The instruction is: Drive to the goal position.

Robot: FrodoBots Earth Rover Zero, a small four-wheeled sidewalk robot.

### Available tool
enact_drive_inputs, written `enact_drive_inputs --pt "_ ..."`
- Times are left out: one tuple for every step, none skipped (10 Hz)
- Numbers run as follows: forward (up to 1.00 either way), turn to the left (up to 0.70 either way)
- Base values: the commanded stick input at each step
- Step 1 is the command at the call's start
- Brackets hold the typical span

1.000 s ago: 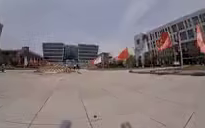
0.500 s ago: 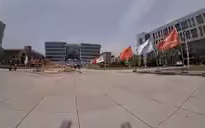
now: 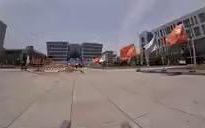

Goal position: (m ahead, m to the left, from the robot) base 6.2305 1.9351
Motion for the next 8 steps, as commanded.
enact_drive_inputs --pt "1.00 0.00" --pt "1.00 0.00" --pt "1.00 0.00" --pt "1.00 0.00" --pt "1.00 0.00" --pt "1.00 0.00" --pt "1.00 0.00" --pt "1.00 0.00"
